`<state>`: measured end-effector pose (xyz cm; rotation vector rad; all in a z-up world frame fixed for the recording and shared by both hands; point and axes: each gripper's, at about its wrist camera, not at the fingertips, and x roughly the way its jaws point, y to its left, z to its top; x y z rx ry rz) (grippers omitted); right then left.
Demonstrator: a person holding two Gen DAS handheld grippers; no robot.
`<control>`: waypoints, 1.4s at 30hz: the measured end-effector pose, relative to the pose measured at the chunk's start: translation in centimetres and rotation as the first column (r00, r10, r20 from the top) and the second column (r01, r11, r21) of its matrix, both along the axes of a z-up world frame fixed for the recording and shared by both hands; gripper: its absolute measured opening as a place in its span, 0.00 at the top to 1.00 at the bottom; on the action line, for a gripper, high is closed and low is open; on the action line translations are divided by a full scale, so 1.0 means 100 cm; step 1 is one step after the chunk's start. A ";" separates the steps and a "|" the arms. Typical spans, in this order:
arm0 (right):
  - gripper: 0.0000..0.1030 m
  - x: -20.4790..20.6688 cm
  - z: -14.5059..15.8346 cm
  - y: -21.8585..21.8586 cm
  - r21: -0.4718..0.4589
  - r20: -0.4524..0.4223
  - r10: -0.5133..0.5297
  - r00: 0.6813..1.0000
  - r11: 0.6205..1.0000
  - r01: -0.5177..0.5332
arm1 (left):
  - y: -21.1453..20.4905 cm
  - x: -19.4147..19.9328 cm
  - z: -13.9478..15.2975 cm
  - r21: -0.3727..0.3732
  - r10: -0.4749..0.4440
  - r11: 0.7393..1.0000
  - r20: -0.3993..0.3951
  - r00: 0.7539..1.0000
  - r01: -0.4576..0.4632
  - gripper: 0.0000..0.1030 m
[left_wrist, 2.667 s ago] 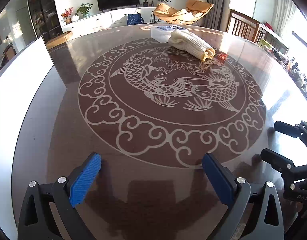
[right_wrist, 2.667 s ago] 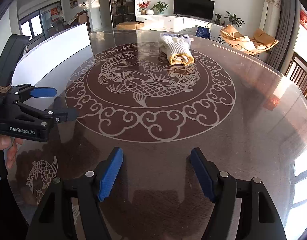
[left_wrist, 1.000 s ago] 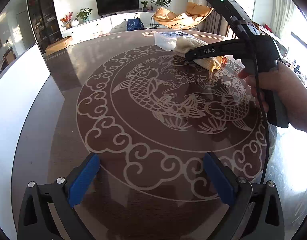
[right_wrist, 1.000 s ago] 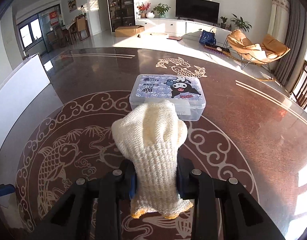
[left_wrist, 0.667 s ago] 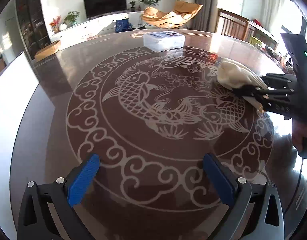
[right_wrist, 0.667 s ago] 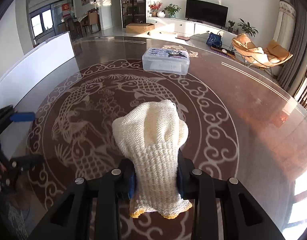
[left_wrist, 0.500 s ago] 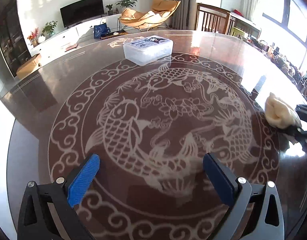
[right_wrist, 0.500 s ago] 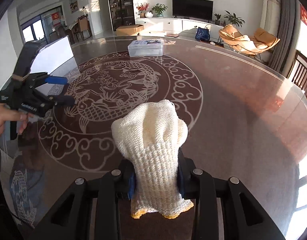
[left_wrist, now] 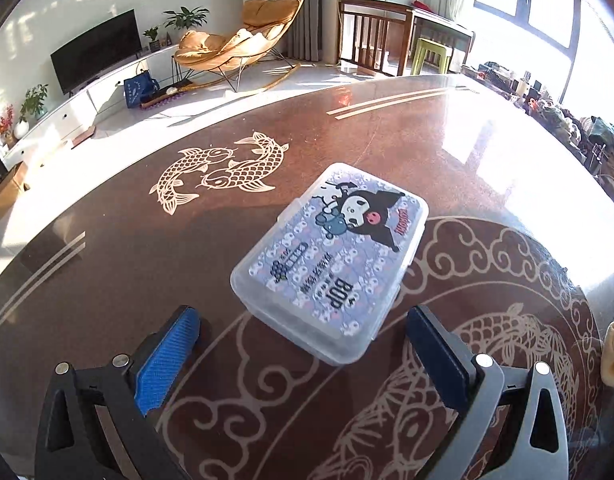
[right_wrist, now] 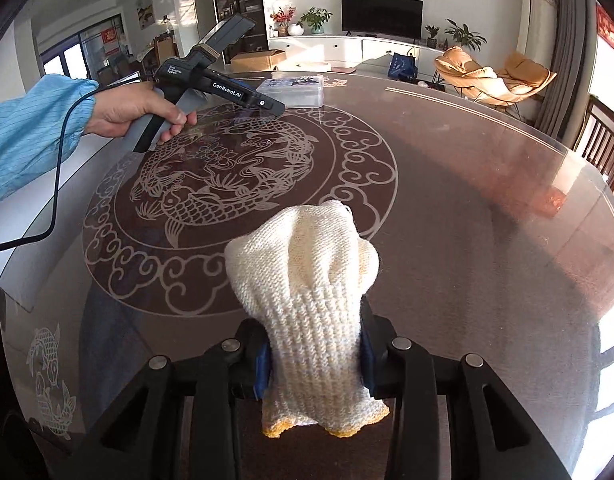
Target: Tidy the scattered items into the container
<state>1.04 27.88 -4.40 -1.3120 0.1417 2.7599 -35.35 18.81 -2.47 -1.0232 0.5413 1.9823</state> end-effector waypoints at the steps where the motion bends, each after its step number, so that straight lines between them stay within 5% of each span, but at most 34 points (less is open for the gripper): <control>1: 0.64 0.000 0.000 0.000 -0.002 0.000 0.000 1.000 1.000 0.000 | 0.004 -0.004 0.000 -0.001 -0.014 1.000 -0.002 1.000 0.014 0.00; 8: 0.63 -0.001 -0.001 -0.001 0.004 0.001 -0.001 1.000 1.000 0.001 | 0.027 -0.005 0.005 -0.035 -0.050 0.998 -0.125 0.991 0.046 0.00; 11: 0.63 0.000 -0.002 -0.001 0.005 0.001 -0.001 1.000 1.000 0.001 | 0.033 0.005 0.009 -0.019 -0.071 0.997 -0.149 0.986 0.069 0.35; 14: 0.63 0.000 -0.002 -0.001 0.006 0.001 -0.001 1.000 1.000 0.001 | 0.040 0.015 0.011 -0.050 -0.042 0.998 -0.224 0.974 0.031 0.38; 18: 0.63 0.000 -0.002 -0.001 0.005 0.001 -0.002 1.000 1.000 0.002 | 0.029 0.024 0.011 -0.010 0.054 0.998 -0.143 0.988 -0.056 0.38; 23: 0.63 -0.001 -0.002 -0.003 0.012 0.002 -0.002 1.000 1.000 0.002 | -0.018 0.098 0.008 0.021 0.177 0.984 -0.065 0.982 -0.176 0.40; 30: 0.64 -0.004 -0.002 -0.023 0.038 0.007 0.054 0.999 0.998 -0.054 | -0.117 0.237 0.005 0.043 0.379 0.925 -0.024 0.925 -0.378 0.41; 32: 0.64 -0.008 -0.002 -0.030 -0.051 -0.015 0.041 0.999 0.998 -0.042 | -0.125 0.257 0.004 0.045 0.424 0.905 -0.022 0.905 -0.423 0.42; 35: 0.62 -0.026 -0.003 -0.048 -0.033 -0.010 0.009 1.000 0.999 -0.009 | -0.124 0.260 0.001 0.041 0.488 0.873 -0.025 0.873 -0.486 0.38; 37: 0.43 -0.038 -0.004 -0.053 -0.050 -0.010 -0.003 1.000 0.999 0.002 | -0.123 0.251 -0.004 0.022 0.532 0.847 -0.014 0.847 -0.532 0.15; 38: 0.20 -0.044 -0.005 -0.056 -0.073 -0.010 0.020 1.000 0.997 -0.020 | -0.121 0.244 -0.006 0.008 0.545 0.839 0.003 0.839 -0.545 0.00; 39: 0.01 -0.050 -0.007 -0.062 -0.084 0.001 0.058 0.998 0.995 -0.058 | -0.119 0.240 -0.007 0.005 0.548 0.836 0.008 0.836 -0.548 0.00; 42: 0.01 -0.060 -0.013 -0.088 0.066 0.064 0.080 0.995 0.994 -0.085 | -0.118 0.236 -0.010 0.004 0.548 0.836 0.011 0.836 -0.548 0.00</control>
